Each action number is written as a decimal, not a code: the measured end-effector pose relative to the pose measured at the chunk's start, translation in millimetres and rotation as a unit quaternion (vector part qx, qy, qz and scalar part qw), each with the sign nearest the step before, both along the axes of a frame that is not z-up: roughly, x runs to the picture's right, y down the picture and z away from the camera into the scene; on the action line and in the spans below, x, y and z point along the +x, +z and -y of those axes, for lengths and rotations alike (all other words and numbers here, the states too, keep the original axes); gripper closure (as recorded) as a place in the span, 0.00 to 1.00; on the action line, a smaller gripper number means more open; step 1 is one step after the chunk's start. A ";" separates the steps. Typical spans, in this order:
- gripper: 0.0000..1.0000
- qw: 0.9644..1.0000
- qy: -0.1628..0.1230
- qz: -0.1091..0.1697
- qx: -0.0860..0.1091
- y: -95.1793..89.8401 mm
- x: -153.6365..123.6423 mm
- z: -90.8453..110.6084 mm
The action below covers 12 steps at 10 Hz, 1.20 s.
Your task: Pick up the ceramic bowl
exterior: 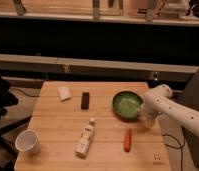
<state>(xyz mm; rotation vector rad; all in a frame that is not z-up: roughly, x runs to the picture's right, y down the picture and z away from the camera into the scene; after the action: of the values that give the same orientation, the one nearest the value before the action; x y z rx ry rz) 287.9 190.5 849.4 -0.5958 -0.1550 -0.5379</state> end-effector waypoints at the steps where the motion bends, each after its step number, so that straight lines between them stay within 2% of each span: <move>1: 0.61 1.000 -0.001 0.000 0.000 -0.7 1.4 0.6; 4: 0.92 1.000 -0.005 0.002 0.001 -5.2 5.8 4.7; 5: 0.99 1.000 -0.007 0.002 0.001 -7.0 6.1 7.5; 7: 1.00 1.000 -0.012 0.003 -0.001 -13.3 6.7 16.8; 10: 1.00 1.000 -0.022 0.007 -0.001 -25.6 8.4 45.2; 12: 1.00 1.000 -0.027 0.007 -0.002 -27.5 9.5 49.6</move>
<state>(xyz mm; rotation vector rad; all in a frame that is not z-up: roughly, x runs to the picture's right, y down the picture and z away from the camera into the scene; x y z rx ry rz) 297.3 140.9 821.9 -0.6021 -0.1542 -0.5950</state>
